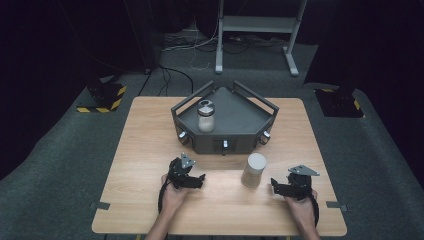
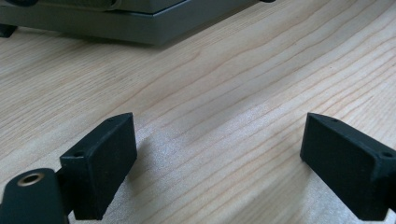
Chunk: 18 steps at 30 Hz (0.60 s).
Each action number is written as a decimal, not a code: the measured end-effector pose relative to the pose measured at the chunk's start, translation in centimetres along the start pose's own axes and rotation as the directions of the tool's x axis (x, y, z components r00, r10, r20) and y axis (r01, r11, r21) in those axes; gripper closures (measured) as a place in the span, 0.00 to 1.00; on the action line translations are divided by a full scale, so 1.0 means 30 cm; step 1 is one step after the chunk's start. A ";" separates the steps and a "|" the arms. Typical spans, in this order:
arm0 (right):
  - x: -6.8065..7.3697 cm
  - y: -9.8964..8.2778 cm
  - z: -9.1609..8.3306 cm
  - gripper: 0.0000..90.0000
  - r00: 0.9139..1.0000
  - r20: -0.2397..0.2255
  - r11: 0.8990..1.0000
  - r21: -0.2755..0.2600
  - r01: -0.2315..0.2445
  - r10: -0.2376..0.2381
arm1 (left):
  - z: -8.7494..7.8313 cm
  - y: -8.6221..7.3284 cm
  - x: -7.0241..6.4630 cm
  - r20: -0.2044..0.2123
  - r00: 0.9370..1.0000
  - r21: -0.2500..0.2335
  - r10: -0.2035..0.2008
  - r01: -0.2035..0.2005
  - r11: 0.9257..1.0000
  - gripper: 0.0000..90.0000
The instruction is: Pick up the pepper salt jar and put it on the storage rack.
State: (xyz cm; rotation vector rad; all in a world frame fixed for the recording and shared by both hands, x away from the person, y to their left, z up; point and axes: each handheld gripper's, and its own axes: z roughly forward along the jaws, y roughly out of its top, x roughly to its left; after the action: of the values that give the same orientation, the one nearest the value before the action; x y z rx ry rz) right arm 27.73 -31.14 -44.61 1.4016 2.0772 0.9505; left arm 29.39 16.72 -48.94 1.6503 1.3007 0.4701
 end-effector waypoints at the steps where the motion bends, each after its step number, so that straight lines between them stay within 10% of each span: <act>1: -0.001 -0.003 -0.007 0.10 1.000 -0.005 1.000 0.000 0.004 -0.004 | 0.000 0.000 0.000 0.000 1.000 0.000 0.000 0.000 1.000 0.12; 18: 0.045 -0.021 -0.038 0.10 0.982 -0.163 0.996 -0.022 0.089 -0.092 | 0.000 0.000 -0.001 -0.001 1.000 0.000 0.000 0.000 1.000 0.12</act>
State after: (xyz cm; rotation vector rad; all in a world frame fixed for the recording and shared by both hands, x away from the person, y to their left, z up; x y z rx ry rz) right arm 26.03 -30.37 -44.33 1.2471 2.2280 1.0723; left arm 29.38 16.70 -48.93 1.6499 1.3020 0.4708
